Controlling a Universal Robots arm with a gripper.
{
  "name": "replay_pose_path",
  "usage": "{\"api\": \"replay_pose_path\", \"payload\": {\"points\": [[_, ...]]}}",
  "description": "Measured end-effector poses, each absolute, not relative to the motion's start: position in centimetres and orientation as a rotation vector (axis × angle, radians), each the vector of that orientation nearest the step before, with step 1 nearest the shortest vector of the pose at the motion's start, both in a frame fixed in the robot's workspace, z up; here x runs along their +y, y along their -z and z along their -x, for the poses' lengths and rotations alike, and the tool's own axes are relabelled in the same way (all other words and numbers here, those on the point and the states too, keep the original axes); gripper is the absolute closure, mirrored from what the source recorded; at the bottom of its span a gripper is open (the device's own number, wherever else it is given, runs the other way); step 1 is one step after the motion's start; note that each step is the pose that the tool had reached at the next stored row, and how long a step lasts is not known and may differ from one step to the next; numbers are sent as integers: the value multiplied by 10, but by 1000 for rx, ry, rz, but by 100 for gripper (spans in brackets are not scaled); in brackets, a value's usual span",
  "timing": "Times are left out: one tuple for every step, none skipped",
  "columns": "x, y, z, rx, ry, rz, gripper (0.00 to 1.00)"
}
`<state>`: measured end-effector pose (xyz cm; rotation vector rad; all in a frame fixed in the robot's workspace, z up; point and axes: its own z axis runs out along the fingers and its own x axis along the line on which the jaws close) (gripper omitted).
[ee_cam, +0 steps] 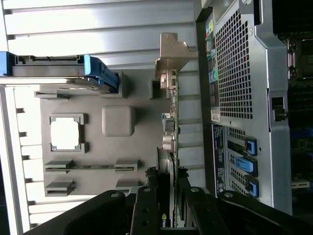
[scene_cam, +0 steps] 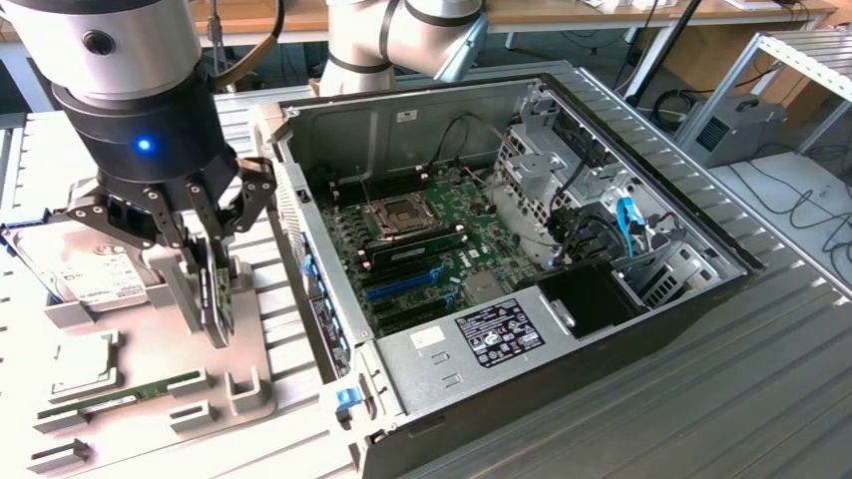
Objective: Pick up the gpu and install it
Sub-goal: 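Pick up the gpu and move the gpu toward the slot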
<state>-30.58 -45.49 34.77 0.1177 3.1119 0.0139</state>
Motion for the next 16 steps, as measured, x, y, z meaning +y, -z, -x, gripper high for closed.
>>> {"api": "replay_pose_path", "payload": {"points": [[-455, -348, 306, 3112, -14, -118, 74], [-455, -348, 306, 3112, -14, -118, 74], [-455, -348, 306, 3112, -14, -118, 74], [-455, -349, 306, 3112, -14, -118, 74], [-455, -349, 306, 3112, -14, -118, 74], [-455, -349, 306, 3112, -14, -118, 74], [-455, -349, 306, 3112, -14, -118, 74], [-455, -349, 306, 3112, -14, -118, 74], [-455, -350, 306, 3112, -14, -118, 74], [-455, -350, 306, 3112, -14, -118, 74], [-455, -350, 306, 3112, -14, -118, 74], [-455, -350, 306, 3112, -14, -118, 74], [-455, -350, 306, 3112, -14, -118, 74], [-455, -351, 306, 3112, -14, -118, 74], [-455, -351, 306, 3112, -14, -118, 74], [-455, -351, 306, 3112, -14, -118, 74]]}}
